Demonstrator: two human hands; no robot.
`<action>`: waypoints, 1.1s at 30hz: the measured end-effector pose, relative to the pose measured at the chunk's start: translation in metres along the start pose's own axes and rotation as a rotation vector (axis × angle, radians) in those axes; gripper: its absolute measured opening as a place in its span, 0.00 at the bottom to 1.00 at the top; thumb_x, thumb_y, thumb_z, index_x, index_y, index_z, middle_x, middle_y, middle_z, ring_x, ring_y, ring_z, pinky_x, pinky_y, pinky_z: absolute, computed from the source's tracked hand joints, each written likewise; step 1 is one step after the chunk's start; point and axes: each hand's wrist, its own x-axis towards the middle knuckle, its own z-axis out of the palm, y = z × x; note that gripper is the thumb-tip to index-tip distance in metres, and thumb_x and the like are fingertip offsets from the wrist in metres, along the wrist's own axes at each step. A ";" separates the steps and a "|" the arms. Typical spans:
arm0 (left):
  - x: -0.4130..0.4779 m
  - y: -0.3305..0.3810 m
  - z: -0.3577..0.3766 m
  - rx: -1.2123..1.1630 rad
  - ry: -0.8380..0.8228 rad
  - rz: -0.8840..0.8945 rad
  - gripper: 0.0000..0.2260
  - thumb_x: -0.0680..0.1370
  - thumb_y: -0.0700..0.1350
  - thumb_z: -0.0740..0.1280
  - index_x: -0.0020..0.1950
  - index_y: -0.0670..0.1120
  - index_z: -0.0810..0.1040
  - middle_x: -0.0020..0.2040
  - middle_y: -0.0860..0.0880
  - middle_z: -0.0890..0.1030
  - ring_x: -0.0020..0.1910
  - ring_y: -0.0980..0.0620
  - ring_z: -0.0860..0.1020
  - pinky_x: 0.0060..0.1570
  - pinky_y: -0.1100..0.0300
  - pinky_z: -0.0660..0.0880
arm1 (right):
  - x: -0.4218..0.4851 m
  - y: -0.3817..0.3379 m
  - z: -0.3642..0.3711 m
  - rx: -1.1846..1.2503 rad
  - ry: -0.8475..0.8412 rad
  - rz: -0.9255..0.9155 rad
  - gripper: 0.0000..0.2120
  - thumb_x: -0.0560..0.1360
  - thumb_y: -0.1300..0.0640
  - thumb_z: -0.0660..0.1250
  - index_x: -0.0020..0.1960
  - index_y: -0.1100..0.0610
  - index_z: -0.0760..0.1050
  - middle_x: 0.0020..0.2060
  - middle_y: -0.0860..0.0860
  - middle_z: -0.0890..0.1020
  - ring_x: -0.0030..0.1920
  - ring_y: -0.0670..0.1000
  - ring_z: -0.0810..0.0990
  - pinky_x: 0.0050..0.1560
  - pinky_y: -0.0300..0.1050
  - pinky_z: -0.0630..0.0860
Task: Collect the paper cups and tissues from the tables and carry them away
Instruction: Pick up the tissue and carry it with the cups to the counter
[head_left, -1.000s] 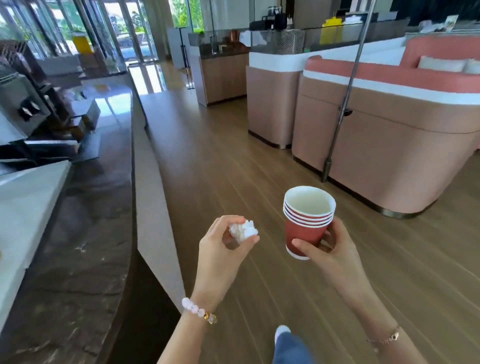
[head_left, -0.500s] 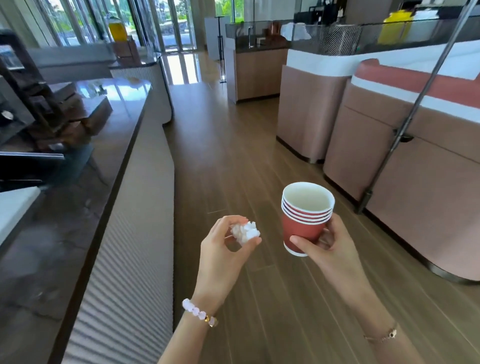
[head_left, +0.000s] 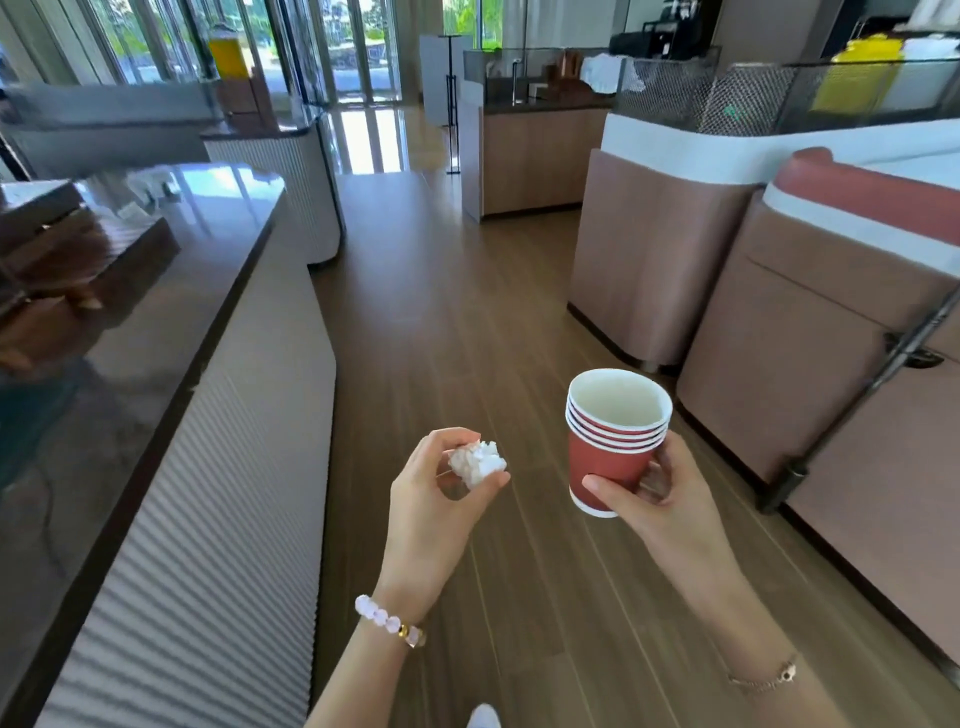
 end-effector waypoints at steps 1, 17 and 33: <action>0.027 -0.004 0.002 0.004 0.001 0.002 0.15 0.68 0.43 0.76 0.50 0.55 0.77 0.48 0.58 0.80 0.47 0.59 0.79 0.44 0.72 0.73 | 0.025 -0.001 0.008 0.001 0.001 -0.005 0.28 0.66 0.66 0.76 0.62 0.53 0.72 0.51 0.47 0.83 0.49 0.42 0.82 0.43 0.30 0.75; 0.340 -0.089 0.045 0.090 0.082 0.007 0.15 0.68 0.45 0.76 0.52 0.54 0.77 0.49 0.58 0.79 0.49 0.61 0.78 0.44 0.74 0.73 | 0.367 0.047 0.096 0.068 -0.096 -0.020 0.26 0.65 0.67 0.76 0.60 0.54 0.72 0.51 0.51 0.83 0.48 0.41 0.83 0.42 0.30 0.76; 0.697 -0.157 0.138 0.095 0.186 -0.014 0.16 0.68 0.44 0.76 0.52 0.55 0.77 0.50 0.58 0.80 0.49 0.58 0.79 0.45 0.71 0.75 | 0.754 0.075 0.141 0.078 -0.212 -0.021 0.29 0.65 0.66 0.77 0.62 0.52 0.72 0.52 0.49 0.82 0.48 0.41 0.82 0.42 0.31 0.76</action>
